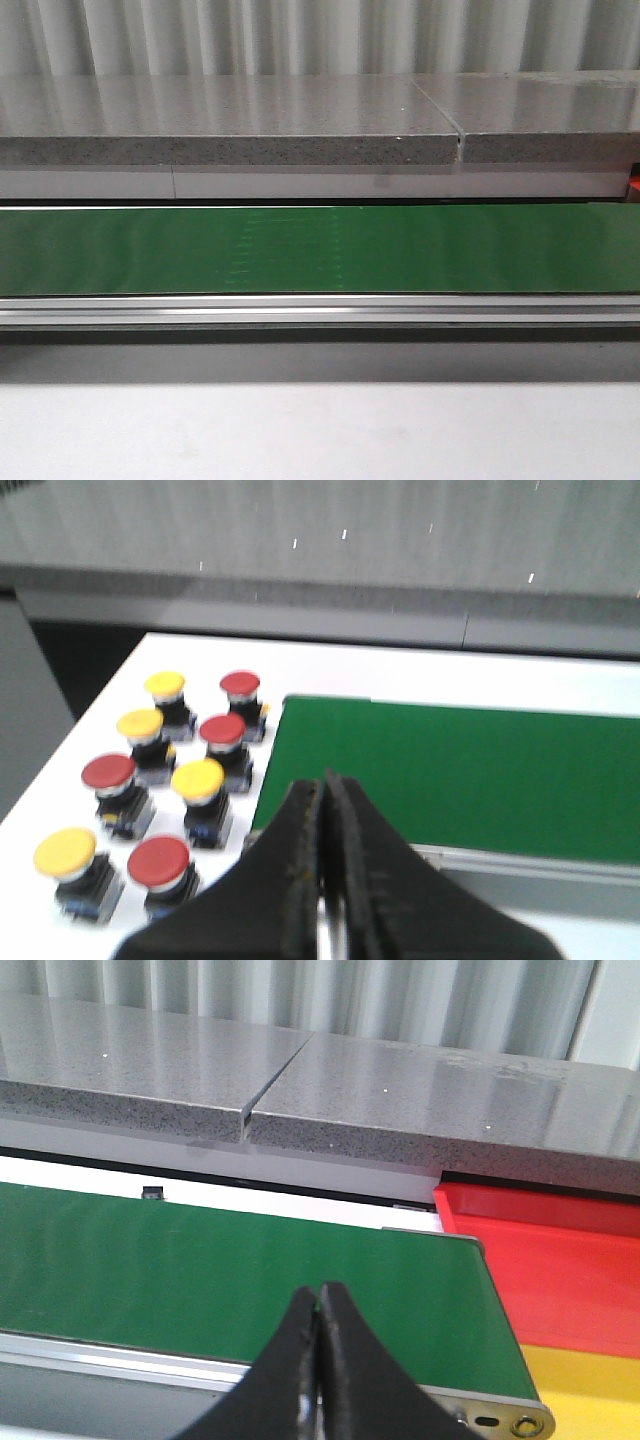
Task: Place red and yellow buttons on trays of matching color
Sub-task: 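Move the left gripper down over a red push-button on the table, then grasp the red push-button with the left gripper and carry it over the belt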
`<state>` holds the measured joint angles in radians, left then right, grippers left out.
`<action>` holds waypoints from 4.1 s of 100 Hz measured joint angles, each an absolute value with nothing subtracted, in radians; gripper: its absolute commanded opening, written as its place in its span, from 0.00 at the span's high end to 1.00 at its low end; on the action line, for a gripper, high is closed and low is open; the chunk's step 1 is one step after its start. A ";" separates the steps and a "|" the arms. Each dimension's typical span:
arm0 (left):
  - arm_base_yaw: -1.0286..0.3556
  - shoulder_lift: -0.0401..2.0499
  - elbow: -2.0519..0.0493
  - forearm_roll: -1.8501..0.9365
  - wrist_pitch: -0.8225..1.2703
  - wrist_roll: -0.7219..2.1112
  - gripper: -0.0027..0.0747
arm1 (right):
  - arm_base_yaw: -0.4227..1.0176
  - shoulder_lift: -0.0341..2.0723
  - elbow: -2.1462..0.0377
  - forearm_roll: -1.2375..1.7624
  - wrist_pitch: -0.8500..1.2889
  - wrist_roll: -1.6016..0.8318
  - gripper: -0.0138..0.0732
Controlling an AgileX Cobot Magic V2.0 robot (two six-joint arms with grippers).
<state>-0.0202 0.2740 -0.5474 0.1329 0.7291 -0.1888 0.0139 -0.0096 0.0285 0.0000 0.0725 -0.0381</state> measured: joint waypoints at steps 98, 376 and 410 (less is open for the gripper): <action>-0.020 0.594 -0.722 0.127 1.104 -0.223 0.13 | 0.014 -0.010 0.029 0.000 0.072 -0.038 0.92; 0.365 1.204 -0.897 0.006 0.788 -0.170 0.99 | 0.014 -0.010 0.029 0.000 0.072 -0.038 0.92; 0.205 1.179 -1.028 0.006 0.831 -0.129 0.99 | 0.014 -0.010 0.029 0.000 0.072 -0.038 0.92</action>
